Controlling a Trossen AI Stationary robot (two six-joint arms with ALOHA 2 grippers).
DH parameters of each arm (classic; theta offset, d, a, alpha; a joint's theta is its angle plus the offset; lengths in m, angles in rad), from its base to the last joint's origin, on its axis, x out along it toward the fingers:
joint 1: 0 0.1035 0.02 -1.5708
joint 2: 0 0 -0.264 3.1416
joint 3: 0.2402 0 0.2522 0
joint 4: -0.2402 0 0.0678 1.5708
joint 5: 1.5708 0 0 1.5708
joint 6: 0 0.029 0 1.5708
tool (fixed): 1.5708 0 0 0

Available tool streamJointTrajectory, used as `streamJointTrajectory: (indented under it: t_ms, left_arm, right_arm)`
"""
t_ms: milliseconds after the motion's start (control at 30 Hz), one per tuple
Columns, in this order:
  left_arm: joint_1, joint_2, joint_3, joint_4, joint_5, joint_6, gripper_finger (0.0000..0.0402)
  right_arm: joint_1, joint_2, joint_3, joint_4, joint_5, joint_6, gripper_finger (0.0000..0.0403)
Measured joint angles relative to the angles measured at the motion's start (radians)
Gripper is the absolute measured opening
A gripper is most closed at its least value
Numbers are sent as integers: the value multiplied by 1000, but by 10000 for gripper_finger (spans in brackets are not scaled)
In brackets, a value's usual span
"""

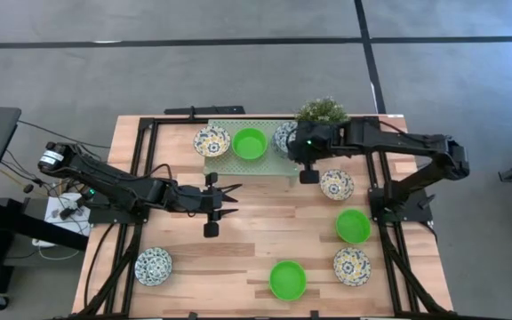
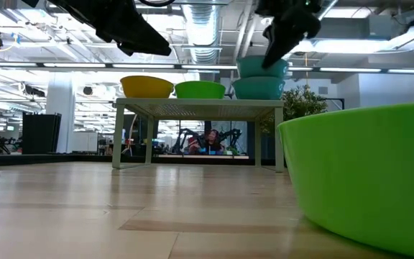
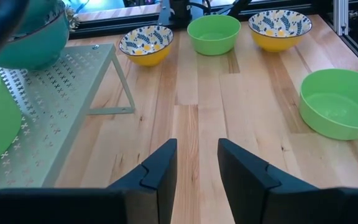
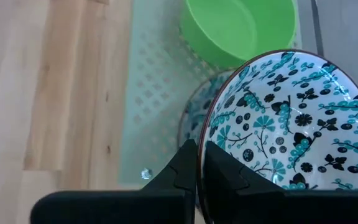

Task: Pick & Place Mini bowls
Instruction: Stack the right blue and white bowl on top of the blue and white bowl on the shelf

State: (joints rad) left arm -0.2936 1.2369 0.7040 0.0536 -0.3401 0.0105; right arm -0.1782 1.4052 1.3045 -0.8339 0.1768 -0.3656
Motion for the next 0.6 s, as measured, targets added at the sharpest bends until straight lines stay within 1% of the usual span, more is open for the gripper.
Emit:
streamJointTrajectory:
  t_ms: [67, 200, 600]
  left_arm:
    - [0, 0, 0, 0, 0, 0, 117]
    - [0, 0, 0, 0, 0, 0, 117]
    - [0, 0, 0, 0, 0, 0, 117]
  right_arm:
    - [-11, 3, 0, -8, -11, 1, 11]
    - [-32, 8, 0, -6, -76, 0, 14]
    - [-34, 28, 0, -21, -80, 0, 18]
